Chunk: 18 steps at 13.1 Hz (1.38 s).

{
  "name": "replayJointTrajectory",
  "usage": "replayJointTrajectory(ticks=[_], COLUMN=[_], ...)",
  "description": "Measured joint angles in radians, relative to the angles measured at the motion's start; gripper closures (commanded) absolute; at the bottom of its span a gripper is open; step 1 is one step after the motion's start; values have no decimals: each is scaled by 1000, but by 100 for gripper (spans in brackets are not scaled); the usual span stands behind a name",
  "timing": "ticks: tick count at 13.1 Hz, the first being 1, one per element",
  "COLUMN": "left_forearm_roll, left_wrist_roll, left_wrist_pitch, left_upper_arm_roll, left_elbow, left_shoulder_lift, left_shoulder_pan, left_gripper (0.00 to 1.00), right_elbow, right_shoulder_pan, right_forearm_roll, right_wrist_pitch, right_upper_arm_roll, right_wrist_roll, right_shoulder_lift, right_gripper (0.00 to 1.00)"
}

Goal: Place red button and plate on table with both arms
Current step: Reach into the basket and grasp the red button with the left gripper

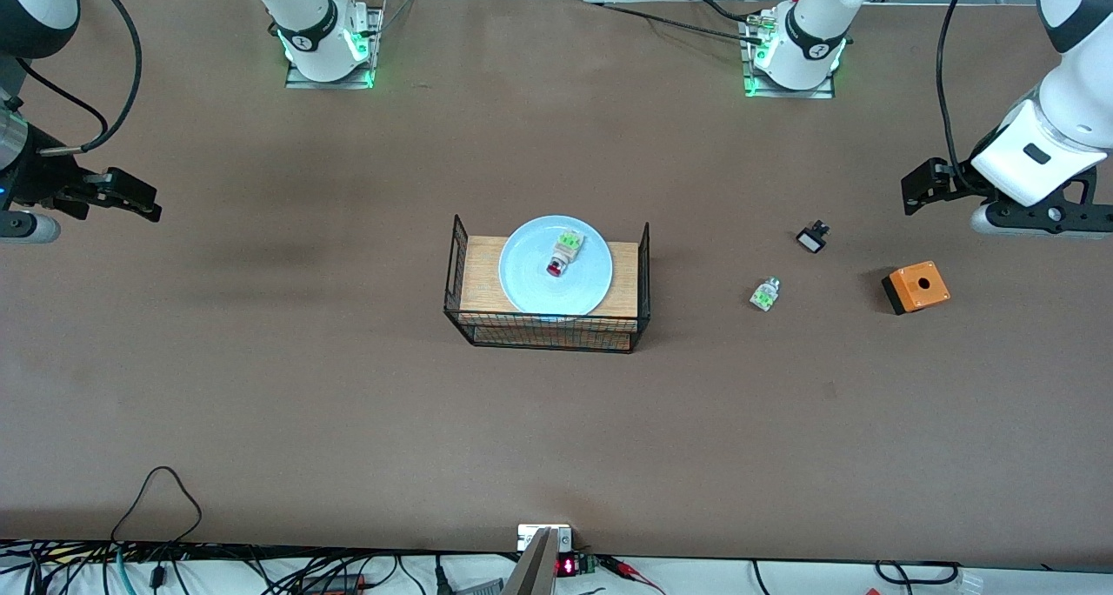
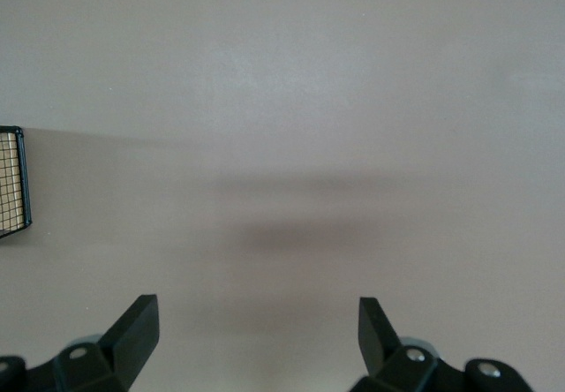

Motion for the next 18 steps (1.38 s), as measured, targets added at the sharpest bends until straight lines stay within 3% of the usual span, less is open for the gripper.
replayJointTrajectory(ticks=[9,12,14,16,18], left_forearm_roll=[-7,-179,-279,-305,-308], left_wrist_roll=[0,0,0,-2,-35], left_wrist_pitch=[-74,-175,-245,-251,-250], left_upper_arm_roll=[-6,-14,-25,-34,-39], left_elbow=[38,45,46,68,150], left_shoulder_lift=[39,55,71,96,135], left_shoulder_pan=[9,-6,-51,-139,-235], left_gripper=[0,0,0,0,0], right_elbow=[0,0,0,0,0], right_shoulder_pan=[0,0,0,0,0], right_forearm_roll=[0,0,0,0,0], right_wrist_pitch=[0,0,0,0,0], right_upper_arm_roll=[0,0,0,0,0], right_wrist_roll=[0,0,0,0,0], right_shoulder_lift=[0,0,0,0,0], right_gripper=[0,0,0,0,0])
